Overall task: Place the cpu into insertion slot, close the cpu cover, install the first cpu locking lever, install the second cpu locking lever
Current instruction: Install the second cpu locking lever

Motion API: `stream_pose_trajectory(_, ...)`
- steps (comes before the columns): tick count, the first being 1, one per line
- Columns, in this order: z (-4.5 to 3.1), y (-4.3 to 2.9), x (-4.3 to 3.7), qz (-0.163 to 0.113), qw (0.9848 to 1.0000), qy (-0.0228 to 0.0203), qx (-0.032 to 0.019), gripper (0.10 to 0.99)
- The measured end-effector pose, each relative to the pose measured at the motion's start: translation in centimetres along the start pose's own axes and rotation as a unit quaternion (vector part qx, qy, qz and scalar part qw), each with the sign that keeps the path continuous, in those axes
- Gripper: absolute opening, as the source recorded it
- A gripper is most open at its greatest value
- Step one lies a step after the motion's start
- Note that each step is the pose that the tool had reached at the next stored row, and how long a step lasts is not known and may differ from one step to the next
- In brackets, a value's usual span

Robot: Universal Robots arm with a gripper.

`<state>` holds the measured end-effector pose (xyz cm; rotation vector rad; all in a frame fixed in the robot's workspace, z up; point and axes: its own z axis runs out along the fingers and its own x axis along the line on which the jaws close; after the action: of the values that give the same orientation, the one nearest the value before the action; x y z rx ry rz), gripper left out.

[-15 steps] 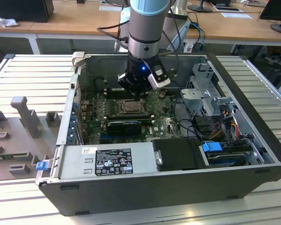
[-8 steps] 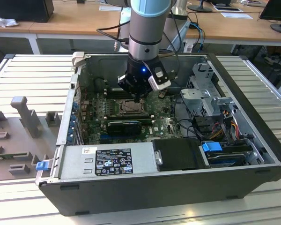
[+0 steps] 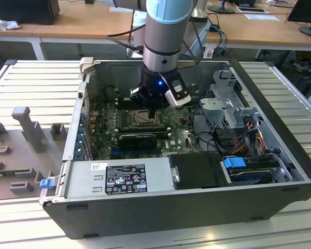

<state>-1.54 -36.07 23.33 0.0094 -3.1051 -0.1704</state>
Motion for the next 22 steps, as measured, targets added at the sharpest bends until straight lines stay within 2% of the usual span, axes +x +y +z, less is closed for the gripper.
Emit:
stream_pose_trajectory(7, -0.15, -1.36, 0.02, 0.000, 1.0000, 0.0000, -0.0005, 0.106)
stream_pose_trajectory(10, -0.22, -1.95, 0.02, 0.000, 1.0000, 0.0005, -0.0025, 0.106)
stream_pose_trajectory(12, -0.25, -2.27, 0.05, 0.000, 1.0000, 0.0005, -0.0071, 0.106)
stream_pose_trajectory(16, -0.24, -2.43, 0.83, -0.001, 0.9995, 0.0004, -0.0309, 0.106)
stream_pose_trajectory(18, -0.23, -2.46, 1.25, -0.002, 0.9993, 0.0005, -0.0373, 0.106)
stream_pose_trajectory(22, 0.07, -2.48, 2.59, -0.005, 0.9993, 0.0011, -0.0376, 0.106)
